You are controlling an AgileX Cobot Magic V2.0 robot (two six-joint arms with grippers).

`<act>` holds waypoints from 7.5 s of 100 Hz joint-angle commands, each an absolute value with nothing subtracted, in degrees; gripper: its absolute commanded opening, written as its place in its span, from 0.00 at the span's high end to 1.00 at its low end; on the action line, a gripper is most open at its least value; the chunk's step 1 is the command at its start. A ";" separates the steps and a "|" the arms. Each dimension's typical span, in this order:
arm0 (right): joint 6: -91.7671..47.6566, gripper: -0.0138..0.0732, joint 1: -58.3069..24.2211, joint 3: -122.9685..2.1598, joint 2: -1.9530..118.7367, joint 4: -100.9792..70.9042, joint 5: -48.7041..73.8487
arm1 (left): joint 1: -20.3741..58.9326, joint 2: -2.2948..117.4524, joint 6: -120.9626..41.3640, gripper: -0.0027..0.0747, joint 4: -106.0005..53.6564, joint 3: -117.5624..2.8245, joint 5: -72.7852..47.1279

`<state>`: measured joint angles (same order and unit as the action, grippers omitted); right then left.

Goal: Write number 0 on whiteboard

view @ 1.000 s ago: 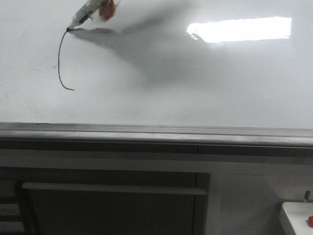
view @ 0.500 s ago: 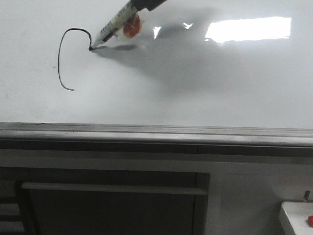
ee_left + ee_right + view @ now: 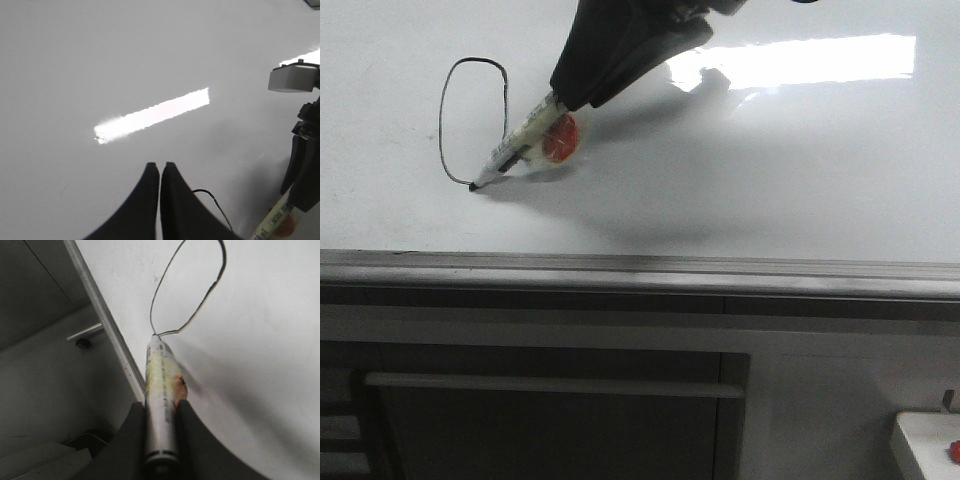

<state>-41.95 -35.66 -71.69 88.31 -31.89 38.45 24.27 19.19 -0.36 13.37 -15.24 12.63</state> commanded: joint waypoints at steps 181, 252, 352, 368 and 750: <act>-46.98 0.89 -45.12 -72.82 75.66 -27.06 50.34 | 47.95 58.33 0.00 0.99 21.92 -21.82 21.94; -40.08 0.24 -37.40 -72.93 74.40 -25.32 44.87 | 29.22 58.44 0.00 0.99 -19.29 -24.90 14.92; -39.95 0.24 -37.40 -72.93 74.40 -25.32 46.64 | 26.30 68.73 0.34 0.86 -21.04 -30.88 10.53; -39.95 0.24 -37.40 -72.93 74.40 -25.32 47.05 | 26.30 68.73 0.34 0.59 -20.48 -30.88 10.25; -38.81 0.91 -36.39 -8.98 -1.29 -25.28 15.83 | 0.58 -1.79 0.34 0.99 0.00 0.66 -14.65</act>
